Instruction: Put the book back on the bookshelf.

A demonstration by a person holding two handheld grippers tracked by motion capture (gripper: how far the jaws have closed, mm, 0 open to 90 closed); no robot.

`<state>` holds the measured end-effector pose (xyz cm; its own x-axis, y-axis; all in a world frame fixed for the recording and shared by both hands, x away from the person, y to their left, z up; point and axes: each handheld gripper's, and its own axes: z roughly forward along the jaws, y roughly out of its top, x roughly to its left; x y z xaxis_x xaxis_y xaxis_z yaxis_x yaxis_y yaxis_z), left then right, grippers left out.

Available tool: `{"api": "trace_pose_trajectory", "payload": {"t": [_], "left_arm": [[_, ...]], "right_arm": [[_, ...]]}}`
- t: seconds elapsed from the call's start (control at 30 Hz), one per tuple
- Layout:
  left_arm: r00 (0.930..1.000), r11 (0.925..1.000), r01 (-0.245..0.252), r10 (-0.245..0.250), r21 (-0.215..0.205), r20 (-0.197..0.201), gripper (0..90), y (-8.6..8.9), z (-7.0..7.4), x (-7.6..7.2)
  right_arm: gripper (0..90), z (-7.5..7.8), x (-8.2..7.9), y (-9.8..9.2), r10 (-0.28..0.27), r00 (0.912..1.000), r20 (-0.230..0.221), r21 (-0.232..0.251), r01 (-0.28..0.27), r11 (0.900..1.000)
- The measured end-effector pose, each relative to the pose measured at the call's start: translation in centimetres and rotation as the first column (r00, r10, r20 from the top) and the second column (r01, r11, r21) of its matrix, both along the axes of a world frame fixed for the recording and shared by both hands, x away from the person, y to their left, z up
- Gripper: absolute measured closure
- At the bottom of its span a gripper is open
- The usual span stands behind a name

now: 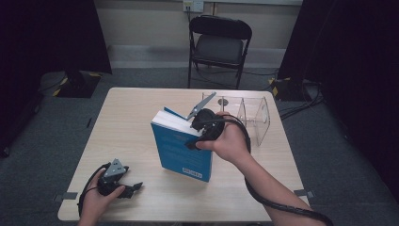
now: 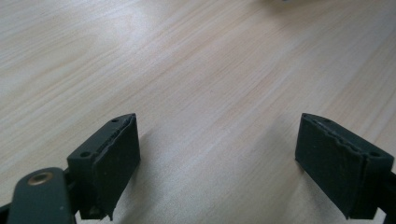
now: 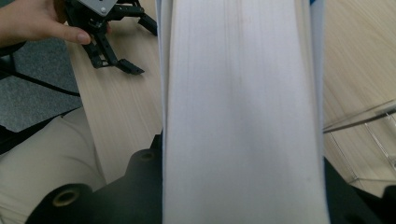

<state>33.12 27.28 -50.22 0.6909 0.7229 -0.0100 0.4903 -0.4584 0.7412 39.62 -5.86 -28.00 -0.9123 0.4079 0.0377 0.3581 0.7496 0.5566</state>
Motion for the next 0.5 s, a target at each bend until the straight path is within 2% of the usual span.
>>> {"api": "trace_pose_trajectory", "payload": {"t": [0.13, 0.5], "left_arm": [[1.0000, 1.0000, 0.000, 0.000, 0.000, 0.000, 13.5, 0.0, 0.0, 0.0], [1.0000, 1.0000, 0.001, -0.001, 0.000, -0.001, 13.5, 0.0, 0.0, 0.0]], "right_arm": [[61.6, 0.3, -0.3, -0.6, -0.010, 1.0000, 0.001, -0.012, 0.010, 1.000], [61.6, 0.6, -0.6, -2.2, -0.031, 0.9995, 0.003, -0.004, 0.031, 1.000]]}}
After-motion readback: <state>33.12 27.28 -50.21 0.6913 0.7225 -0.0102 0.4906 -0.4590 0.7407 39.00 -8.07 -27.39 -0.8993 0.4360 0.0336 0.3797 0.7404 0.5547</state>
